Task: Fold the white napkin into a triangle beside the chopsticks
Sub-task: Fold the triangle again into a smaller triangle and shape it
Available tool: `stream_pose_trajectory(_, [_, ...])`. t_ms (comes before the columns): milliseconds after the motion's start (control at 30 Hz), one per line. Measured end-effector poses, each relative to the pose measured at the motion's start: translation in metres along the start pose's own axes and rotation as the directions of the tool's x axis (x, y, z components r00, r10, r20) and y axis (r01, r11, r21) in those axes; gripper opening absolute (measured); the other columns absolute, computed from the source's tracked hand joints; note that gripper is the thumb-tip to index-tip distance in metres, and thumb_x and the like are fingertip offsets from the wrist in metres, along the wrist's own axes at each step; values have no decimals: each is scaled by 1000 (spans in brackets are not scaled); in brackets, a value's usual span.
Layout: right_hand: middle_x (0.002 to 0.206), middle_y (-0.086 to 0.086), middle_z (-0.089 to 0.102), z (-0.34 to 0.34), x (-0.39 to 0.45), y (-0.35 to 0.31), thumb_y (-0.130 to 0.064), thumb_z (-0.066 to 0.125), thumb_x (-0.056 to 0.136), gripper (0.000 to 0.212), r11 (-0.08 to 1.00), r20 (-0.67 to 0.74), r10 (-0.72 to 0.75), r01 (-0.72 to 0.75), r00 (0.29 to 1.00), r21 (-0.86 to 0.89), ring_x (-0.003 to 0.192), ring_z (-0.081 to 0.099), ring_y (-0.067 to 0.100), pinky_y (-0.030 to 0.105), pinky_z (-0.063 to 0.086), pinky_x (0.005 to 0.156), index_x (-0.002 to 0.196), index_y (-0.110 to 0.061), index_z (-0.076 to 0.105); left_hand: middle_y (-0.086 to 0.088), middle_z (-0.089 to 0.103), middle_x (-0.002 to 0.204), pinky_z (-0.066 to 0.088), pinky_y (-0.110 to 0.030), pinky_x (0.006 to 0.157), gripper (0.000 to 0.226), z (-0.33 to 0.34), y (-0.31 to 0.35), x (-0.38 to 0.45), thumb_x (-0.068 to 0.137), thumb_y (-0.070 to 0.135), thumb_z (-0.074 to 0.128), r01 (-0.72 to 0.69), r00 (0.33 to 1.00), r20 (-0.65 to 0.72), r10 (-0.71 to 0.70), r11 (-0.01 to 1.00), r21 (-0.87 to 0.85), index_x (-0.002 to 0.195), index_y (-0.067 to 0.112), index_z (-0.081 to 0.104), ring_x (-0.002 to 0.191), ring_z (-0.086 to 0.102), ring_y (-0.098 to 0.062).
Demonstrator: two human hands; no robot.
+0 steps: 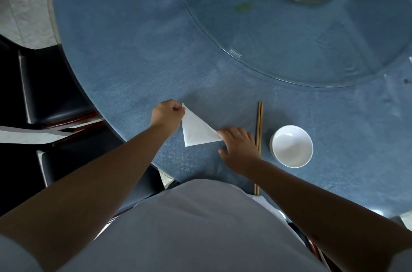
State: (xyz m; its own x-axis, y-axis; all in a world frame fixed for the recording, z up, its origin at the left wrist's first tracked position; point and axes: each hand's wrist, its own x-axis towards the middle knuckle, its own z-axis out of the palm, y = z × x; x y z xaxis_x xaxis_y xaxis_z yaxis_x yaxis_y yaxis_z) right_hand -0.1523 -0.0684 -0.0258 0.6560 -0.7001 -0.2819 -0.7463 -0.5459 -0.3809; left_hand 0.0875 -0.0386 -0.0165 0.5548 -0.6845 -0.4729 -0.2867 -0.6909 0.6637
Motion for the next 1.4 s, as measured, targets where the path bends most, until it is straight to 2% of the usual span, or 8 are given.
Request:
stream_pose_trajectory(533, [146, 4, 37, 3, -12, -7, -28, 62, 75, 69, 998, -28, -31, 30, 999, -48, 128, 35, 27, 47, 32, 101, 138, -18, 35, 6, 66, 81, 58, -35, 66, 9, 1, -10, -6, 88, 33, 62, 5, 997, -83, 3, 995, 99, 88, 25, 66, 71, 63, -13])
stream_pose_trajectory(700, [153, 5, 29, 4, -17, -8, -31, 59, 80, 68, 981, 50, -123, 129, 991, -146, 135, 27, 24, 50, 32, 102, 140, -16, 33, 9, 62, 92, 54, -34, 75, 19, 1, -8, -10, 91, 29, 60, -70, 984, -164, 65, 997, -22, 107, 19, 61, 89, 62, -15])
stream_pose_trajectory(800, [153, 4, 29, 5, -17, -8, -36, 59, 80, 68, 968, 77, -166, 177, 983, -180, 138, 25, 21, 51, 34, 102, 140, -15, 34, 3, 59, 109, 46, -33, 74, 23, 1, -13, -19, 92, 28, 57, -191, 960, -187, 206, 977, 96, 113, 21, 57, 94, 58, -19])
stream_pose_trajectory(867, [156, 4, 26, 5, -17, -8, -44, 58, 80, 74, 954, 113, -193, 213, 975, -210, 141, 22, 21, 52, 32, 103, 142, -15, 32, -2, 59, 124, 45, -37, 83, 30, 5, -21, -28, 91, 29, 56, -360, 906, -113, 408, 883, 301, 120, 20, 56, 108, 56, -24])
stream_pose_trajectory(933, [159, 4, 19, 7, -17, -7, -51, 53, 82, 78, 936, 149, -222, 253, 964, -246, 145, 16, 21, 52, 26, 107, 146, -15, 26, -5, 49, 143, 37, -44, 101, 48, 11, -30, -33, 92, 35, 54, -491, 839, 56, 542, 708, 508, 135, 15, 49, 131, 42, -25])
stream_pose_trajectory(1033, [161, 5, 12, 9, -19, -7, -56, 42, 87, 79, 918, 191, -228, 276, 955, -286, 147, 9, 21, 51, 18, 110, 149, -14, 18, -7, 18, 161, 19, -43, 115, 72, 20, -41, -33, 94, 51, 37, -548, 815, 281, 506, 520, 655, 150, 9, 22, 148, 10, -21])
stream_pose_trajectory(1200, [162, 4, 7, 10, -24, -5, -59, 27, 88, 78, 932, 221, -148, 211, 964, -296, 147, 3, 19, 52, 12, 113, 151, -15, 9, -7, -5, 163, 0, -48, 118, 86, 20, -55, -28, 89, 65, 21, -537, 832, 358, 423, 454, 711, 152, 10, 0, 149, -8, -20])
stream_pose_trajectory(1400, [159, 4, 22, 9, -36, -4, -60, 36, 87, 77, 941, 157, -86, 132, 984, -313, 145, 19, 22, 53, 22, 109, 149, -16, 25, -5, -16, 161, -2, -53, 118, 96, 8, -55, -20, 78, 82, 16, -548, 824, 395, 406, 393, 739, 151, 26, -13, 146, -18, -25])
